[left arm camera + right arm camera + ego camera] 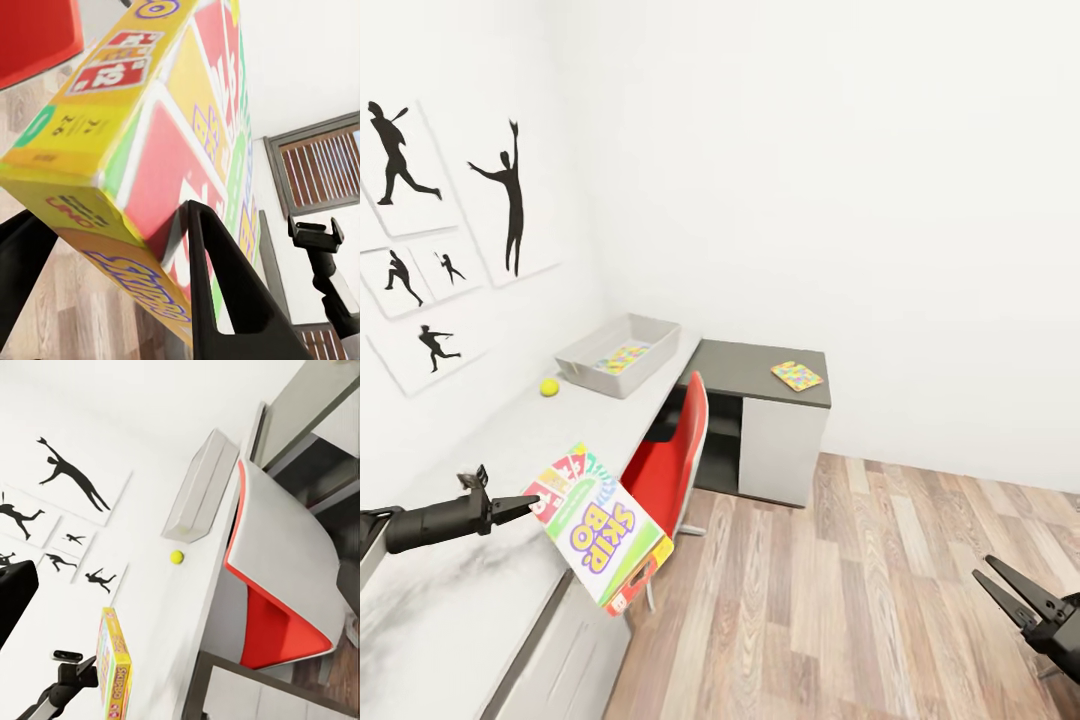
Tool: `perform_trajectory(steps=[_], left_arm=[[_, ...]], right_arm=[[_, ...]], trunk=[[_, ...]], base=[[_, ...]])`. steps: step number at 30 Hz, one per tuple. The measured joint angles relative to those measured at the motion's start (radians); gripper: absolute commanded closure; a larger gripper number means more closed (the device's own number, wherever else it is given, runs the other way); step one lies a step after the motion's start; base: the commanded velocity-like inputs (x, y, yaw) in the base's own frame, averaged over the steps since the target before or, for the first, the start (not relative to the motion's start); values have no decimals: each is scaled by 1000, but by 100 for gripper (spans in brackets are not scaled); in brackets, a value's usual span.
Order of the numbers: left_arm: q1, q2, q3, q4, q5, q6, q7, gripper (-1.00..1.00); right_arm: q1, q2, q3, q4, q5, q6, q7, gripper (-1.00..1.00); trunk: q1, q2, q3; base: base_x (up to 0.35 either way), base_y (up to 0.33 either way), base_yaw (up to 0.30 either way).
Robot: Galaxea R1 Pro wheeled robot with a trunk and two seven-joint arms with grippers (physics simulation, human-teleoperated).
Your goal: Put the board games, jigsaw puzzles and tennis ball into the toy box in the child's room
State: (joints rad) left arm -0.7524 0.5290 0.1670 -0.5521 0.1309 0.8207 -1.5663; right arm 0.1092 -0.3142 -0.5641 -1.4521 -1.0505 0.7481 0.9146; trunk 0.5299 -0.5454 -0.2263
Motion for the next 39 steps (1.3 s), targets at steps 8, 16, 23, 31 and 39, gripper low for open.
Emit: perform_trajectory(steps=[8, 16, 23, 31, 39], left_arm=[[1, 0, 3, 3, 1, -1, 0, 100], [2, 0, 5, 3, 2, -3, 0, 100], [7, 0, 6, 3, 3, -3, 0, 100], [8, 0, 7, 3, 4, -3, 0, 100], [8, 0, 8, 3, 2, -3, 0, 100]], right_arm=[[1, 0, 0, -3, 0, 2, -1, -100], [1, 0, 1, -5, 0, 1, -1, -100], [1, 1, 1, -8, 0, -3, -1, -100], [1, 2, 4, -12, 0, -4, -1, -100], [1, 2, 7, -11, 7, -5, -2, -100]], trunk=[[0, 0, 0], [0, 0, 0], [0, 0, 0], [0, 0, 0], [0, 0, 0]], base=[[179, -278, 100], [238, -257, 195], [242, -253, 8], [249, -231, 223], [311, -38, 289]])
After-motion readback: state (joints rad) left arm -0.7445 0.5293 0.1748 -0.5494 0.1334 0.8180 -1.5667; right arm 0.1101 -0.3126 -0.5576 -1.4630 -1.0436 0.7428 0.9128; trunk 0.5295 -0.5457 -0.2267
